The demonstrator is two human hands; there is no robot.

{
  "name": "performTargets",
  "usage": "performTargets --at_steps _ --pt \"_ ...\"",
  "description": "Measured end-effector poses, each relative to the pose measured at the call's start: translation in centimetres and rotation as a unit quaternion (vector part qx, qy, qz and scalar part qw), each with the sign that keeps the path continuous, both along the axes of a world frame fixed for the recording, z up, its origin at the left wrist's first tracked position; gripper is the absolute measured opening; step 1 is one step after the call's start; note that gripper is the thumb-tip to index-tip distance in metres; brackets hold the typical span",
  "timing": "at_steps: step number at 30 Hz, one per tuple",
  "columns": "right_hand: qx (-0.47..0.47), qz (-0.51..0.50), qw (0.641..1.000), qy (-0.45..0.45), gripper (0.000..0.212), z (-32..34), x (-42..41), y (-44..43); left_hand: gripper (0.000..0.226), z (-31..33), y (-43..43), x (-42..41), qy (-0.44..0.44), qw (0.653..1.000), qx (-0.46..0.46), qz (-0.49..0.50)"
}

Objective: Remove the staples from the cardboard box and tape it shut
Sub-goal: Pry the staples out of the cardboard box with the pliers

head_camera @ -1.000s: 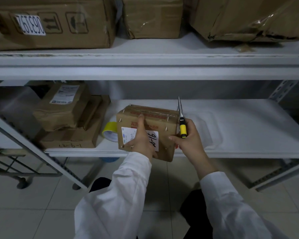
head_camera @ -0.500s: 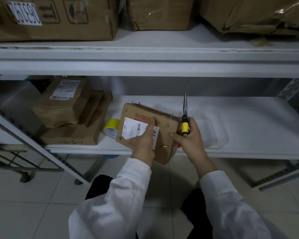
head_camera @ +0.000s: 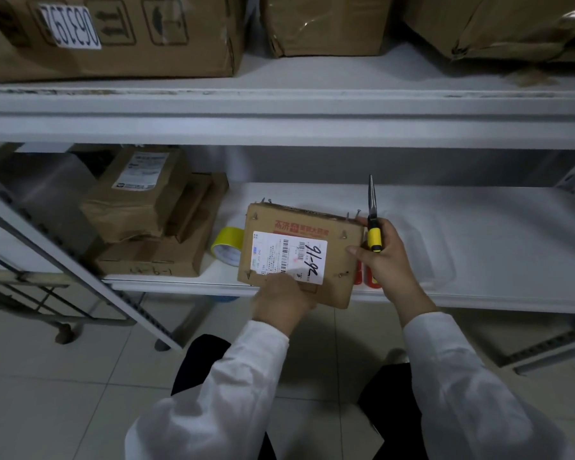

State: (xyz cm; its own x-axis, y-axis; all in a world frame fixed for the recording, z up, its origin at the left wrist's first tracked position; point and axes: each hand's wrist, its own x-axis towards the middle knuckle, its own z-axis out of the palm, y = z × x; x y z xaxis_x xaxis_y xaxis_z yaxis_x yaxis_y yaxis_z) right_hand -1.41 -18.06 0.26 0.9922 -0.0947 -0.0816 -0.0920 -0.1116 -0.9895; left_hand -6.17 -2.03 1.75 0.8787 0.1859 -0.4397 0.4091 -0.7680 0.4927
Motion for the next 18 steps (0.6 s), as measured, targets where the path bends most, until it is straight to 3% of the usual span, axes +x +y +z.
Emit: performTargets --at_steps 2,3,5,7,10,14,16,18 --pt "0.005 0.000 1.000 0.002 0.044 0.0 0.0 0.1 0.062 0.1 0.3 0.1 -0.075 0.972 0.219 -0.044" --pt "0.005 0.000 1.000 0.001 0.044 0.0 0.0 0.0 0.080 0.3 0.4 0.3 -0.126 0.950 0.278 -0.071" --pt "0.003 0.003 1.000 -0.003 0.045 0.1 -0.1 0.0 0.121 0.3 0.6 1.2 -0.214 0.914 0.310 -0.154" --pt "0.003 0.007 1.000 -0.010 0.045 0.3 -0.1 0.0 0.141 0.2 0.7 2.2 -0.232 0.887 0.303 -0.258" --pt "-0.007 0.012 1.000 -0.016 0.045 0.4 -0.1 -0.1 0.148 -0.2 0.6 3.9 -0.236 0.840 0.353 -0.339" --pt "-0.070 0.006 0.997 -0.020 0.049 1.0 -0.1 -0.1 0.146 -1.0 0.7 4.9 -0.240 0.817 0.386 -0.356" --pt "-0.134 -0.020 0.990 -0.040 0.053 1.1 -0.4 -0.7 0.143 -0.8 0.6 4.9 -0.239 0.814 0.386 -0.362" --pt "-0.257 -0.045 0.959 -0.114 0.057 1.2 -1.1 -2.0 0.139 -0.7 0.5 5.1 -0.236 0.817 0.375 -0.368"
